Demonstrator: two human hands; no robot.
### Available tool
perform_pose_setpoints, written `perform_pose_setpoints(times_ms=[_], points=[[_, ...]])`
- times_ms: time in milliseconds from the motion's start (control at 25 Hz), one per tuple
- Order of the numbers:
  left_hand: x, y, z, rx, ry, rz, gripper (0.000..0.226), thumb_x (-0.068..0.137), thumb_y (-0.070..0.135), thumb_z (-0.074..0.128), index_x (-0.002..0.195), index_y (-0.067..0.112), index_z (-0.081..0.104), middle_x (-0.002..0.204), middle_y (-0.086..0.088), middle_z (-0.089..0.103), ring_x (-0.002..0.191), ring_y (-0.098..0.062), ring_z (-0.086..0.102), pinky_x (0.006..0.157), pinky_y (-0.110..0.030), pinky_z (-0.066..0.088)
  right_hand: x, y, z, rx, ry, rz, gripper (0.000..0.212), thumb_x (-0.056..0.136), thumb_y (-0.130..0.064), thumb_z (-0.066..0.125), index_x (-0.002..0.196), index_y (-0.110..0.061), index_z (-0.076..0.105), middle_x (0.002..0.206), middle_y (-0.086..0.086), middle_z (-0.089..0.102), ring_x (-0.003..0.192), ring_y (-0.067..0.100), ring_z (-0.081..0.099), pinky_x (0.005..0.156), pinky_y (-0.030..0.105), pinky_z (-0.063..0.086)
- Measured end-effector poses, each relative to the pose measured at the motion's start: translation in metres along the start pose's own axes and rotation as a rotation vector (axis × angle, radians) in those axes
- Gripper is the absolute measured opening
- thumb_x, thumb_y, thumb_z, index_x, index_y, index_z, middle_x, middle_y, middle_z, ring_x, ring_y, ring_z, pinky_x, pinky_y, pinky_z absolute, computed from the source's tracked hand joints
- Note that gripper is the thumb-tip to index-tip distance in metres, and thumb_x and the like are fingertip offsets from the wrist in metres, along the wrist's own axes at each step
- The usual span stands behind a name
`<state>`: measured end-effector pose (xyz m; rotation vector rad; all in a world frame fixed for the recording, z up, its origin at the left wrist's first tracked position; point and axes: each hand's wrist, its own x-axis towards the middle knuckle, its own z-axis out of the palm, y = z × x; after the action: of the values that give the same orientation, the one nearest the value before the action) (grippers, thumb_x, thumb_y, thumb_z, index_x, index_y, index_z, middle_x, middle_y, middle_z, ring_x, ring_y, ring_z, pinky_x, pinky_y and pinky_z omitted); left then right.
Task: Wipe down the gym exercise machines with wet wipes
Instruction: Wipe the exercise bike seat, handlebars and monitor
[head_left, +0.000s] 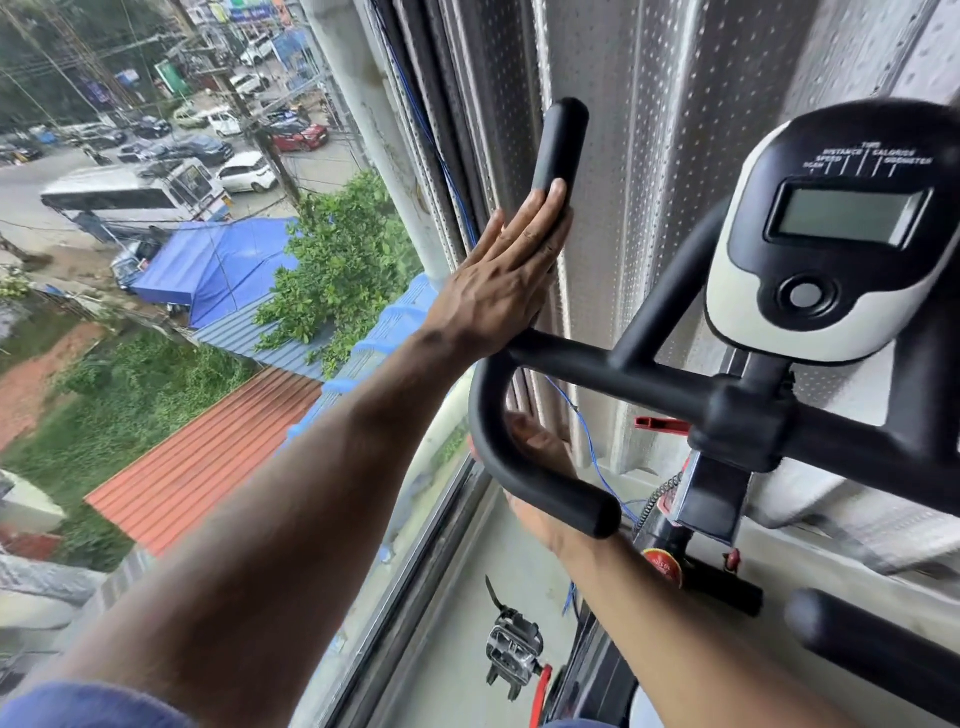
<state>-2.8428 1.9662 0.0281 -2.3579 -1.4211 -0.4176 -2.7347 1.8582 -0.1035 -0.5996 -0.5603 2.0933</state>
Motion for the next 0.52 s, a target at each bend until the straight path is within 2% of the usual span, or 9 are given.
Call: perform_pose_setpoints(times_ms=[40, 120, 200, 240, 320, 400, 440, 520], points=[[0.000, 0.001, -0.001, 0.002, -0.009, -0.004, 0.059, 0.110, 0.023, 0.038, 0.166, 0.016, 0.019, 0.174, -0.003, 0.010, 0.161, -0.018, 0.008, 0.130, -0.043, 0.014, -0.019, 0.006, -0.005, -0.045, -0.014, 0.039, 0.013, 0.094, 0.002, 0.058, 0.086, 0.001, 0.068, 0.077, 0.010, 0.066, 0.070, 0.019, 0.062, 0.072, 0.027, 0.050], [-0.001, 0.009, -0.004, -0.011, -0.019, -0.029, 0.062, 0.108, 0.019, 0.041, 0.166, 0.016, 0.018, 0.175, -0.003, 0.008, 0.161, -0.018, 0.007, 0.130, -0.043, 0.013, -0.060, 0.016, -0.018, -0.213, 0.106, 0.041, 0.026, 0.097, 0.009, 0.052, 0.082, -0.001, 0.070, 0.078, 0.011, 0.066, 0.073, 0.021, 0.060, 0.072, 0.028, 0.052], [-0.011, 0.020, -0.006, -0.131, -0.030, -0.100, 0.065, 0.106, 0.016, 0.044, 0.166, 0.015, 0.019, 0.175, -0.005, 0.007, 0.161, -0.019, 0.005, 0.130, -0.045, 0.011, -0.094, 0.013, -0.036, -0.381, 0.268, 0.022, 0.020, 0.096, 0.009, 0.057, 0.092, -0.003, 0.072, 0.086, 0.015, 0.070, 0.079, 0.028, 0.061, 0.074, 0.037, 0.056], [-0.020, 0.029, -0.005, -0.230, -0.031, -0.153, 0.064, 0.106, 0.017, 0.043, 0.166, 0.014, 0.020, 0.175, -0.006, 0.006, 0.161, -0.019, 0.005, 0.130, -0.046, 0.010, -0.109, 0.004, -0.040, -0.519, 0.277, 0.011, 0.015, 0.096, 0.006, 0.060, 0.098, -0.005, 0.071, 0.090, 0.015, 0.072, 0.077, 0.028, 0.064, 0.074, 0.040, 0.059], [-0.042, 0.050, 0.001, -0.398, 0.002, -0.229, 0.059, 0.108, 0.024, 0.038, 0.165, 0.015, 0.023, 0.174, -0.007, 0.006, 0.161, -0.018, 0.005, 0.130, -0.047, 0.008, -0.135, -0.014, -0.040, -0.909, 0.161, 0.020, 0.013, 0.098, -0.006, 0.065, 0.102, -0.014, 0.074, 0.093, 0.006, 0.076, 0.076, 0.018, 0.071, 0.075, 0.037, 0.062], [-0.057, 0.072, -0.001, -0.467, 0.036, -0.221, 0.061, 0.107, 0.031, 0.032, 0.165, 0.016, 0.023, 0.174, -0.007, 0.007, 0.161, -0.016, 0.004, 0.131, -0.044, 0.006, -0.167, -0.034, -0.024, -1.251, 0.039, -0.019, 0.015, 0.098, -0.013, 0.065, 0.109, -0.019, 0.075, 0.101, -0.009, 0.074, 0.087, 0.005, 0.071, 0.082, 0.022, 0.059], [-0.059, 0.083, -0.004, -0.488, 0.042, -0.210, 0.062, 0.107, 0.035, 0.031, 0.165, 0.016, 0.023, 0.174, -0.007, 0.008, 0.161, -0.016, 0.004, 0.131, -0.043, 0.006, -0.185, -0.045, -0.012, -1.336, -0.014, -0.080, 0.018, 0.099, -0.014, 0.065, 0.113, -0.020, 0.075, 0.107, -0.013, 0.071, 0.095, 0.001, 0.069, 0.086, 0.019, 0.056], [-0.057, 0.103, -0.013, -0.532, 0.041, -0.198, 0.064, 0.107, 0.043, 0.029, 0.165, 0.017, 0.021, 0.174, -0.005, 0.008, 0.161, -0.014, 0.003, 0.130, -0.043, 0.005, -0.218, -0.072, 0.010, -1.376, -0.098, -0.261, 0.023, 0.100, -0.012, 0.063, 0.115, -0.025, 0.073, 0.113, -0.015, 0.065, 0.104, 0.002, 0.067, 0.089, 0.023, 0.056]])
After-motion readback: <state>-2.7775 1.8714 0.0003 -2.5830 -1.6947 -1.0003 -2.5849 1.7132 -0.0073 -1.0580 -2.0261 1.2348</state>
